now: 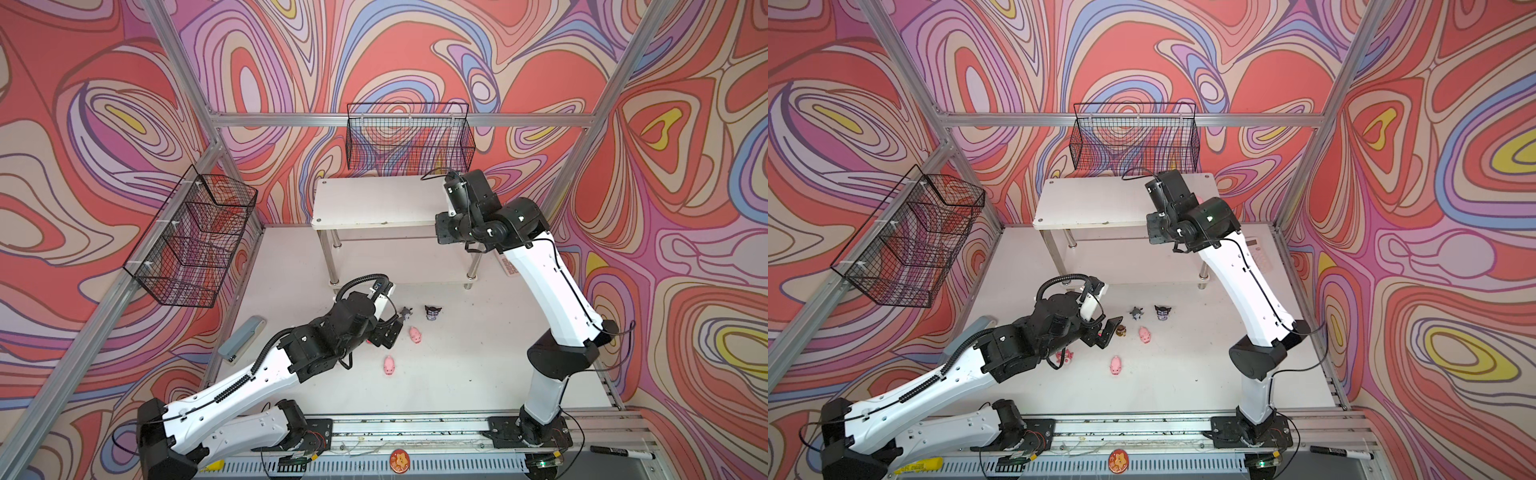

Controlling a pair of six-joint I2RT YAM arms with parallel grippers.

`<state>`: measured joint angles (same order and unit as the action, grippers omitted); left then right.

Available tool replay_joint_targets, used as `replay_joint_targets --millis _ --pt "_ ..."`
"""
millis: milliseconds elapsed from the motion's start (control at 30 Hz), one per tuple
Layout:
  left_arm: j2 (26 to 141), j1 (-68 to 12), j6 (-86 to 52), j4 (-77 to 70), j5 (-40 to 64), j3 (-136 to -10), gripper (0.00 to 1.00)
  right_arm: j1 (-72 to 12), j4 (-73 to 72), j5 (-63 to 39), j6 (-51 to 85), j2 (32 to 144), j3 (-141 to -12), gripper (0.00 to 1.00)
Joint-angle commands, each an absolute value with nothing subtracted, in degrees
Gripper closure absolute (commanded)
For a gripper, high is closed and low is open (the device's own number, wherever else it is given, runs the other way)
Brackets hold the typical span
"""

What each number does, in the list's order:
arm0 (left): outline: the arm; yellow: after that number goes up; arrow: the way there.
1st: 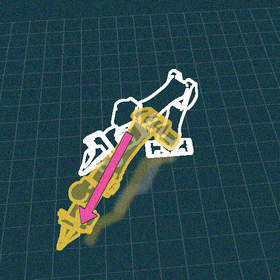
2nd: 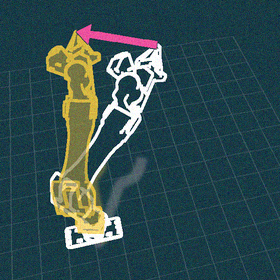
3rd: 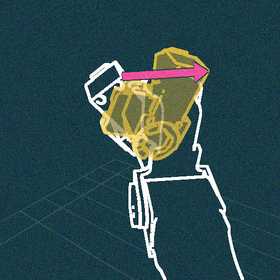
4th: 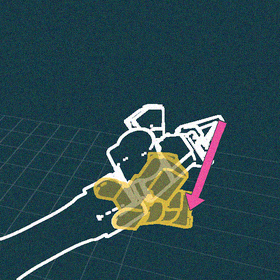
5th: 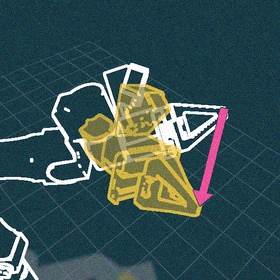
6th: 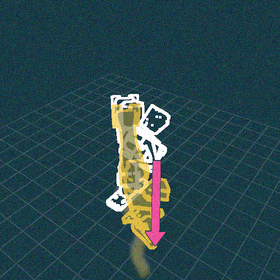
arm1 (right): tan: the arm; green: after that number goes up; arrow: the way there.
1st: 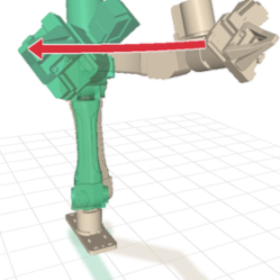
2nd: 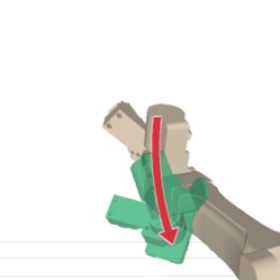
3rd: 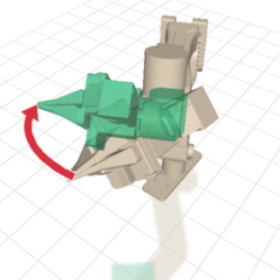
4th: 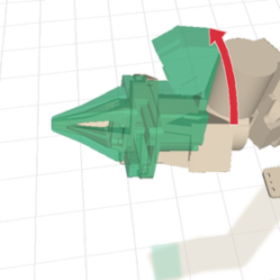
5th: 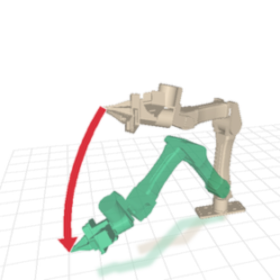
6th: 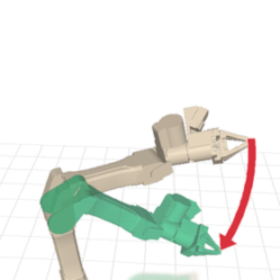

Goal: Organize plastic toys on shelves
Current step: Place the plastic toy on the shelf.

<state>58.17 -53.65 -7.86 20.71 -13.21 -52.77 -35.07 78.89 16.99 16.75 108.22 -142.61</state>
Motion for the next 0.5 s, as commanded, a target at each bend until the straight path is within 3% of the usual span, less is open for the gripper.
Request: replay_joint_targets --millis 0,467 --pt "58.3 -53.89 -5.26 19.49 -14.93 -55.23 0.0 -33.03 78.05 15.74 14.08 110.05 -146.48 0.73" --pt "56.7 -53.91 -2.21 17.4 -17.3 -55.63 0.0 -28.12 74.38 10.75 12.29 113.77 -149.46 0.72"
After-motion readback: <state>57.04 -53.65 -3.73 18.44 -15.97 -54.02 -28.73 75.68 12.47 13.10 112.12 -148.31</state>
